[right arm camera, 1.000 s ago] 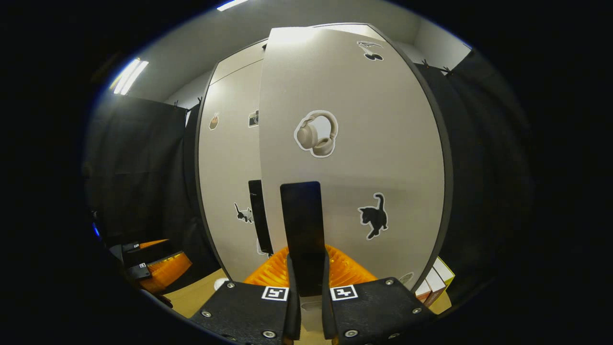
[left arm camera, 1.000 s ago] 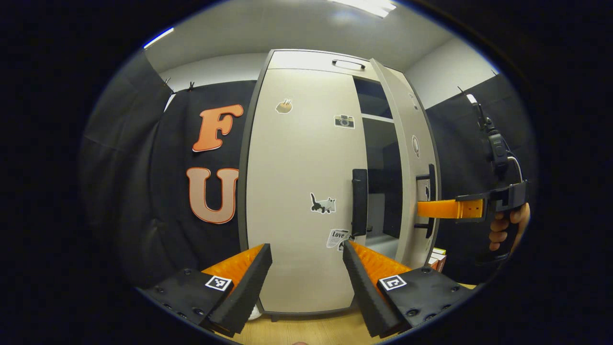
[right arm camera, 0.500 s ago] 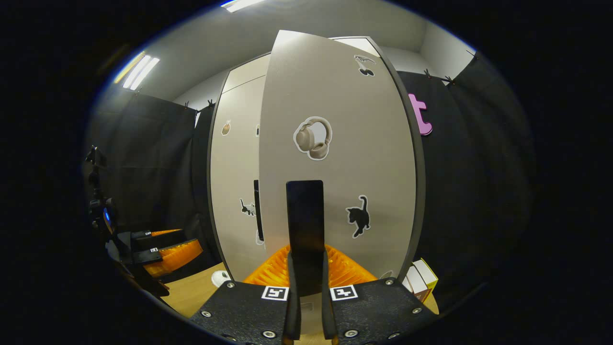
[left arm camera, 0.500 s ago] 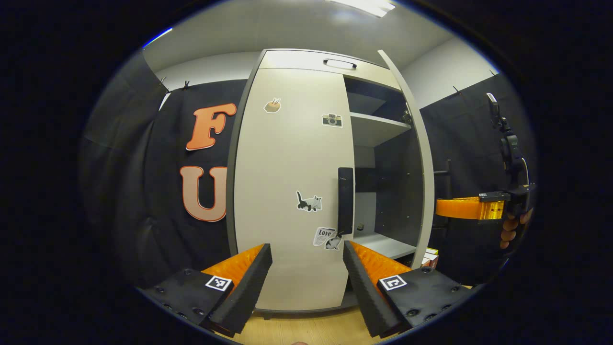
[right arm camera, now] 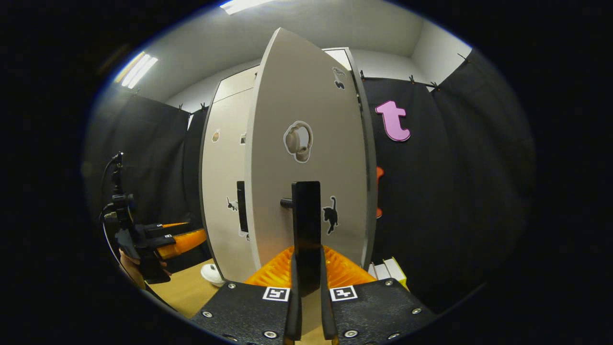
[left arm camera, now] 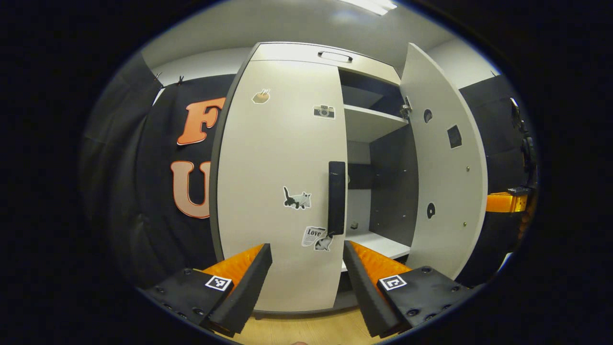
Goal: Open the right door of the double-door shoe cabinet with the right hand, and open the left door with the left hand.
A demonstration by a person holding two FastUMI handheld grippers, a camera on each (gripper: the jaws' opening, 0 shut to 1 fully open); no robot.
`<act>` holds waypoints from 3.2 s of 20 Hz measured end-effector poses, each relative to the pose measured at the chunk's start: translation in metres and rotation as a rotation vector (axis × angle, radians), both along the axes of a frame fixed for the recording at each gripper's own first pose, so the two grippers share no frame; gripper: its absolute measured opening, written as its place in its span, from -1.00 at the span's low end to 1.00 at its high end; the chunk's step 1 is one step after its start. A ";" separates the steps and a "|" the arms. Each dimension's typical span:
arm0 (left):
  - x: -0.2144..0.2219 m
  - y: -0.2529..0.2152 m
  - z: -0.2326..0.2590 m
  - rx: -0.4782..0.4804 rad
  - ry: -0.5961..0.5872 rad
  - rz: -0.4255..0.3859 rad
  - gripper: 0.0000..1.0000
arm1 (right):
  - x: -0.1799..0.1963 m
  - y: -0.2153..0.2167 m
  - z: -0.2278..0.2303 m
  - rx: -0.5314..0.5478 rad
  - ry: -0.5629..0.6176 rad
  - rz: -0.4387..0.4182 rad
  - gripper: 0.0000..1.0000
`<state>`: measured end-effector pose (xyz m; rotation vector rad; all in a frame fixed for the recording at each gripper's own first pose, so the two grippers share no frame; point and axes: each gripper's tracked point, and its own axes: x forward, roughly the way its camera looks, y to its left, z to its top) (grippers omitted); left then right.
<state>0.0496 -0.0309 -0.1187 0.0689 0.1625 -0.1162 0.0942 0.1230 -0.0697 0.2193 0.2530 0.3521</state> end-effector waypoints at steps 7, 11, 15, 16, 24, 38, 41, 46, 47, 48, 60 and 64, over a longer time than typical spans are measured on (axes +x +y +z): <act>0.016 -0.035 -0.022 -0.027 0.064 -0.035 0.92 | -0.001 -0.054 -0.011 -0.040 -0.030 -0.060 -0.70; 0.024 -0.048 -0.018 -0.010 0.057 -0.040 0.92 | -0.001 -0.089 -0.018 -0.015 -0.012 -0.124 -0.70; 0.026 -0.072 -0.021 -0.041 0.075 -0.067 0.92 | -0.010 -0.089 -0.016 0.016 -0.022 -0.079 -0.79; 0.029 -0.077 -0.019 -0.042 0.069 -0.074 0.89 | -0.013 -0.091 -0.014 0.006 -0.032 -0.077 -0.79; 0.053 -0.088 -0.007 0.002 0.037 -0.053 0.92 | -0.032 -0.135 -0.005 0.018 -0.051 -0.153 -0.76; 0.115 -0.066 0.018 0.138 -0.043 0.049 0.82 | -0.038 -0.165 -0.037 0.046 -0.007 -0.194 -0.11; 0.130 -0.054 0.010 0.137 -0.036 0.092 0.77 | -0.040 -0.165 -0.044 0.039 0.006 -0.190 0.12; 0.139 -0.046 0.010 0.121 -0.052 0.121 0.63 | -0.045 -0.162 -0.048 0.016 0.010 -0.181 0.43; 0.142 -0.046 0.008 0.116 -0.051 0.123 0.53 | -0.045 -0.162 -0.048 0.013 0.010 -0.181 0.44; 0.144 -0.052 0.005 0.102 -0.047 0.111 0.45 | -0.045 -0.160 -0.049 0.011 0.011 -0.180 0.44; 0.135 -0.055 -0.001 0.012 0.060 0.087 -0.45 | -0.081 -0.180 -0.037 0.004 0.014 -0.224 0.43; 0.127 -0.053 -0.002 0.008 0.077 0.069 -0.55 | -0.100 -0.190 -0.037 -0.004 0.018 -0.245 0.43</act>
